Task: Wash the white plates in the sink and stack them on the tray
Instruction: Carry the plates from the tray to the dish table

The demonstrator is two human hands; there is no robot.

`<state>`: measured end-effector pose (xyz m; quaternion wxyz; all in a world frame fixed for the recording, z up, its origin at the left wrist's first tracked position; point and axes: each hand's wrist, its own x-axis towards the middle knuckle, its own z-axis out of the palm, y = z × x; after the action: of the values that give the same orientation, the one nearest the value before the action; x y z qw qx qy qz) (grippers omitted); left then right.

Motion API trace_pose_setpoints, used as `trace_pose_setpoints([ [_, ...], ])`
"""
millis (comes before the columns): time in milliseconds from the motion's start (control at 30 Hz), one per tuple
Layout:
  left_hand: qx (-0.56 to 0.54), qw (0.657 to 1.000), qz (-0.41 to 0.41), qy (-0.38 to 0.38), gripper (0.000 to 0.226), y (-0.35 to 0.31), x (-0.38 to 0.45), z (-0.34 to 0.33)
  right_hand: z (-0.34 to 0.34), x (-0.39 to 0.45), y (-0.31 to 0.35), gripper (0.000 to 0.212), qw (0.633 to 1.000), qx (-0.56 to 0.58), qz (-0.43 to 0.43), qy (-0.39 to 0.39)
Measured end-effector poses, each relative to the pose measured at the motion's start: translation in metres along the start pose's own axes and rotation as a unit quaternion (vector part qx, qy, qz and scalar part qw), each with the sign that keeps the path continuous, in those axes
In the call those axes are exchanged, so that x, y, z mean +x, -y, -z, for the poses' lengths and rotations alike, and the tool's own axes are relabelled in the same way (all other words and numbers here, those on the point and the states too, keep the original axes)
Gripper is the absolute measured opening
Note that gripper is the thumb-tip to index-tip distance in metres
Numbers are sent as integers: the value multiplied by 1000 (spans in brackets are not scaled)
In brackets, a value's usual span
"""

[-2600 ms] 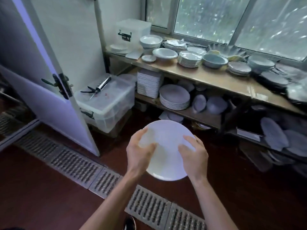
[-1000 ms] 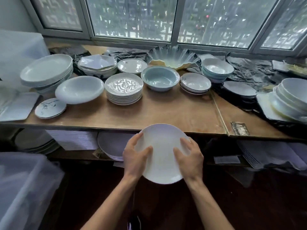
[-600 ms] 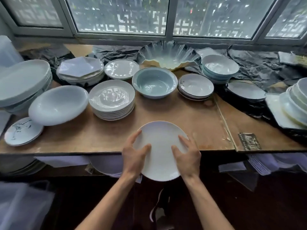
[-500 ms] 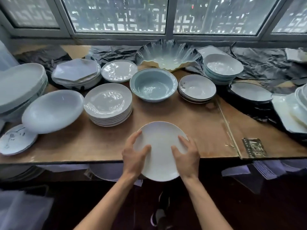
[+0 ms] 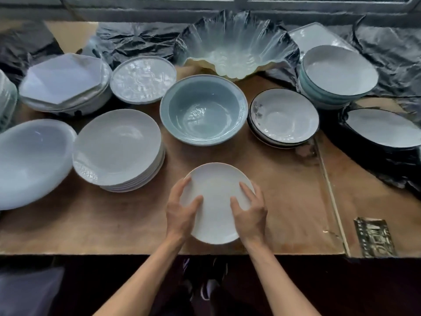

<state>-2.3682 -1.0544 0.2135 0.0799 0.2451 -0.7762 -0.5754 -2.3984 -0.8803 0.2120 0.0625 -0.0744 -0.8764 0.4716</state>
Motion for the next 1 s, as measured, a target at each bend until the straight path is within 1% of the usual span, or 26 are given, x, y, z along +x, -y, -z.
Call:
trace_pose_setpoints([
  [100, 6, 1000, 20, 7, 59, 13, 14, -5, -16, 7, -11, 45, 1000, -10, -10, 2],
  [333, 31, 999, 11, 23, 59, 33, 31, -10, -36, 10, -27, 43, 999, -36, -11, -5],
  [533, 50, 998, -18, 32, 58, 37, 38, -13, -41, 7, -31, 42, 999, -29, -27, -9],
  [667, 81, 995, -39, 53, 58, 36, 41, -11, -41, 8, -29, 44, 997, -69, -20, -10],
  [767, 116, 988, -66, 76, 55, 33, 44, -7, -39, 9, -26, 45, 996, -74, -45, 9],
  [833, 166, 977, -91, 101, 52, 30, 48, -5, -36, 10, -23, 46, 995, -81, -53, 30],
  [900, 240, 954, -130, 121, 48, 23, 52, -3, -31, 11, -19, 47, 992, -93, -59, 58],
  [1000, 323, 904, -243, 143, 45, 8, 58, -1, -16, 10, -14, 49, 988, -115, -61, 85],
])
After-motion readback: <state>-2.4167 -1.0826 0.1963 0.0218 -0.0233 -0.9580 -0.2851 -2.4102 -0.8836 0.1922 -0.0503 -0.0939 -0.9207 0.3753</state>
